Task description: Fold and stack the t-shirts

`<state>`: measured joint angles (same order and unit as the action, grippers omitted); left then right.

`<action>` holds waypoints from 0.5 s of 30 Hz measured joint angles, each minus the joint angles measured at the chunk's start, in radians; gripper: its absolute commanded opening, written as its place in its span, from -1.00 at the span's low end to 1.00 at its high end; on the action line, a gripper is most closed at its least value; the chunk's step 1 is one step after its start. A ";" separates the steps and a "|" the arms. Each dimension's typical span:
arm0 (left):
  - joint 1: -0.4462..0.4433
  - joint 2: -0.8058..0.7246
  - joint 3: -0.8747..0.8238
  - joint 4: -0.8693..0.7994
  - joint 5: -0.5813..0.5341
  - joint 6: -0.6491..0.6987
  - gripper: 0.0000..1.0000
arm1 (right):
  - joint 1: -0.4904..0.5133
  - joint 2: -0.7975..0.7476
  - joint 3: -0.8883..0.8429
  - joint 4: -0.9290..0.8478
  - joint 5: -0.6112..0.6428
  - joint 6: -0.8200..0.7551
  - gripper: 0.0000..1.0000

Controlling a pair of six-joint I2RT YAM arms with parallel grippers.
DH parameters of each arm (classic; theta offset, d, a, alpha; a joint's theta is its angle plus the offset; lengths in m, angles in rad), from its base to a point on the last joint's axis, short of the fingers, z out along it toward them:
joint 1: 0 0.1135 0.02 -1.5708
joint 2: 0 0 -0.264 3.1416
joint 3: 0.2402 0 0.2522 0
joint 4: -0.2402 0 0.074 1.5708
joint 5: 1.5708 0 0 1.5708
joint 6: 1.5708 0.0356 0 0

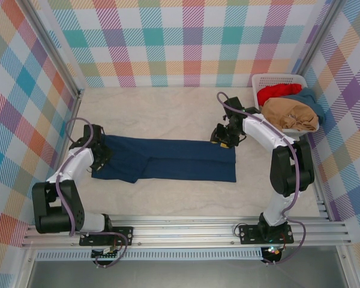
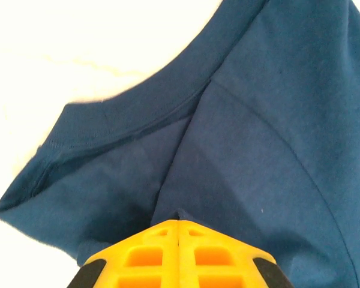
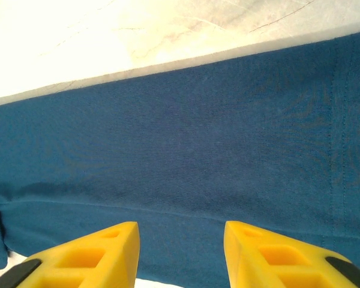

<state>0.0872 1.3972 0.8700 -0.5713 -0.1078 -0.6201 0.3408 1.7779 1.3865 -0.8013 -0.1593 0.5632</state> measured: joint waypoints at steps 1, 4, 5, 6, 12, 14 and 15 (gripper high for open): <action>0.000 0.014 0.011 0.000 -0.009 0.006 -1.00 | 0.000 0.000 0.000 0.000 0.000 0.000 -0.17; 0.003 0.058 0.039 0.002 -0.029 0.016 -1.00 | 0.000 0.000 0.000 0.000 0.000 0.000 -0.17; 0.005 0.077 0.048 0.002 -0.034 0.019 -1.00 | 0.000 0.000 0.000 0.000 0.000 0.000 -0.17; 0.007 0.092 0.055 0.002 -0.038 0.024 -1.00 | 0.000 0.000 0.000 0.000 0.000 0.000 -0.17; 0.023 0.178 0.103 0.000 -0.046 0.033 -0.95 | 0.000 0.000 -0.005 0.003 0.000 0.000 -0.18; 0.028 0.205 0.129 -0.003 -0.052 0.031 -0.83 | 0.001 0.000 -0.007 0.005 0.000 0.000 -0.18; 0.030 0.214 0.137 -0.002 -0.052 0.029 -0.74 | 0.001 0.000 -0.007 0.005 0.000 0.000 -0.18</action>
<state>0.1173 1.6115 1.0065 -0.5732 -0.1600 -0.5911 0.3420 1.7779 1.3796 -0.7959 -0.1596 0.5636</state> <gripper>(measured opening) 0.069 0.410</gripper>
